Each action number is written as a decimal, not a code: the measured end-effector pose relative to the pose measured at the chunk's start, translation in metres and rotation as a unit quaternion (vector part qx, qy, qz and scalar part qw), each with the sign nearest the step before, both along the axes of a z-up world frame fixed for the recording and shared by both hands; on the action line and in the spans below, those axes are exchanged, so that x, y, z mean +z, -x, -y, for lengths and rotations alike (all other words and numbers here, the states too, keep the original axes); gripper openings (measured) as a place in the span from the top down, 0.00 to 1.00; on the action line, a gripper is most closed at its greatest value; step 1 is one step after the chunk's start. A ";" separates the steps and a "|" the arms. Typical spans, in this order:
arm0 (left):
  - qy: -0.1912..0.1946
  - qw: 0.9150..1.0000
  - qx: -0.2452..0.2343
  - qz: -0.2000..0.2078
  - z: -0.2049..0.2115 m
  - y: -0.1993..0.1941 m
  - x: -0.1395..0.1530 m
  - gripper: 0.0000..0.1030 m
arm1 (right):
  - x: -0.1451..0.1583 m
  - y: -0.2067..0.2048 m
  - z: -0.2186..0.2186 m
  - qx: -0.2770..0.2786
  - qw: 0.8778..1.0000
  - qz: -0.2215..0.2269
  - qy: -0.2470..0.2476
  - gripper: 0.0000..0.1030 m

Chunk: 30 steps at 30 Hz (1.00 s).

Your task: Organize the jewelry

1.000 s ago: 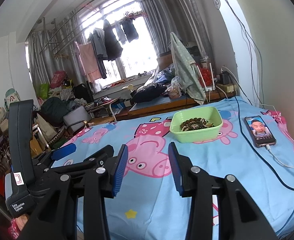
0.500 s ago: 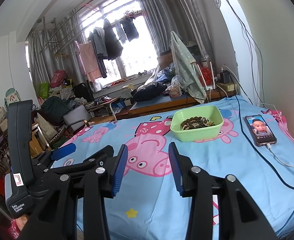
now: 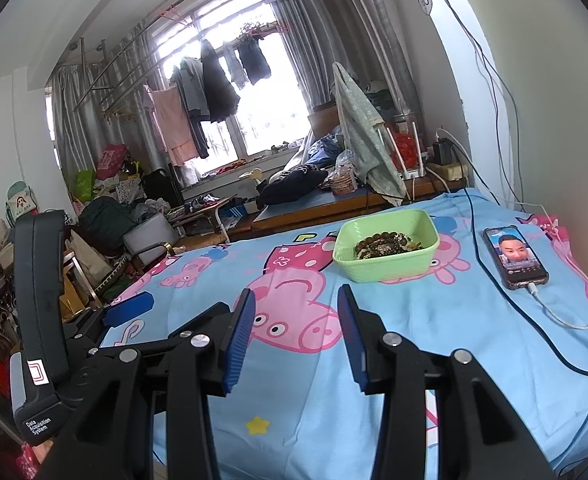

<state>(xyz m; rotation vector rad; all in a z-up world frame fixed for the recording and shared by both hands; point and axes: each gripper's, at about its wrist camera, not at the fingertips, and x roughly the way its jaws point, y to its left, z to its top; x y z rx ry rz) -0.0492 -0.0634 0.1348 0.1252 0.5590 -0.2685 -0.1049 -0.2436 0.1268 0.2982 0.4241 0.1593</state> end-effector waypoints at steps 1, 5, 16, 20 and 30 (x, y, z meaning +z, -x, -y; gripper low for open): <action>0.000 1.000 0.000 0.000 0.000 0.000 0.000 0.06 | 0.000 0.000 0.000 0.000 1.000 0.000 0.000 0.87; 0.000 1.000 -0.001 0.000 0.000 0.000 0.000 0.06 | 0.000 0.000 0.000 0.000 1.000 0.000 0.000 0.87; -0.001 1.000 0.000 0.000 0.000 0.000 0.000 0.06 | 0.001 0.001 -0.001 0.000 1.000 0.000 0.000 0.87; -0.001 1.000 0.000 -0.001 0.001 0.001 0.000 0.06 | 0.001 0.001 -0.001 0.000 1.000 0.000 -0.001 0.87; -0.002 1.000 -0.002 -0.003 0.002 0.001 -0.002 0.06 | 0.001 0.001 -0.001 0.000 1.000 -0.001 -0.001 0.87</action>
